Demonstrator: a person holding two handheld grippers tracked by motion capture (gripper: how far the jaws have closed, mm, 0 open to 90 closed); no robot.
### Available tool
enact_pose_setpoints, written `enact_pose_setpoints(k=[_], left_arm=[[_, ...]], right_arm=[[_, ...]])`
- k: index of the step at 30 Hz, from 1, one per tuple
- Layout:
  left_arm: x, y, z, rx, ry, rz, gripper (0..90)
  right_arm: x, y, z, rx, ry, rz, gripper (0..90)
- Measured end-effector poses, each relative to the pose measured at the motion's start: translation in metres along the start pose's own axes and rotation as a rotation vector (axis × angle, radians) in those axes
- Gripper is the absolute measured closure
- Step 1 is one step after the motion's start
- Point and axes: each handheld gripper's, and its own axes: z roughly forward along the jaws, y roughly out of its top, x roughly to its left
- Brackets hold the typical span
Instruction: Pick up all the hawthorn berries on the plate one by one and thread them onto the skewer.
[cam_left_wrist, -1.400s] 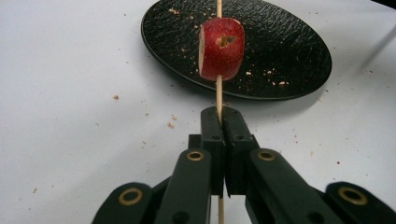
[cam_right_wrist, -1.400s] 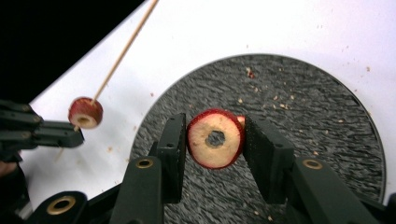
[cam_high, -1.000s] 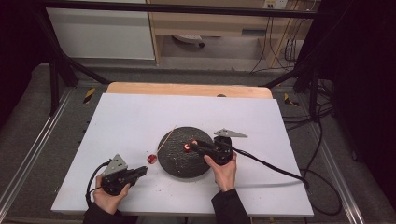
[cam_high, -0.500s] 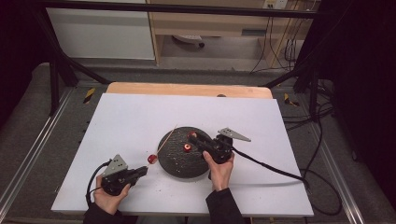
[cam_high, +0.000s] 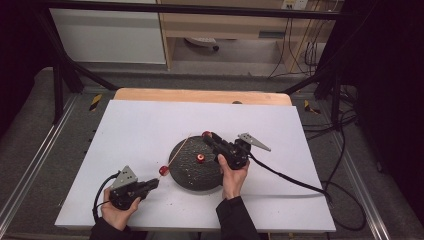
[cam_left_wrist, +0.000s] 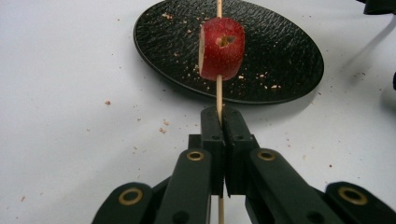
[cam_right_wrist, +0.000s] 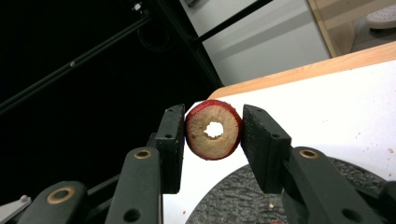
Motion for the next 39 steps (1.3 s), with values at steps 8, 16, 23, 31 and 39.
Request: enact_pose_setpoints(k=[8,16,23,31,39], left_arm=[[-0.008,0.006,0.005,-0.008,-0.004,0.004,88.5],[-0.021,0.017,0.012,-0.01,-0.005,0.041,88.5],[-0.029,0.023,0.018,-0.012,-0.017,0.05,88.5],[-0.033,0.025,0.021,-0.012,-0.026,0.055,88.5],[-0.035,0.027,0.024,-0.014,-0.031,0.053,88.5]], right_arm=[[-0.002,0.002,0.004,-0.067,0.002,0.015,60.9],[-0.003,0.01,0.002,-0.126,0.0,-0.002,60.9],[-0.004,0.014,-0.003,-0.177,0.01,0.009,60.9],[-0.005,0.014,-0.005,-0.192,0.015,-0.01,61.0],[-0.005,0.012,-0.005,-0.184,0.015,-0.027,61.0]])
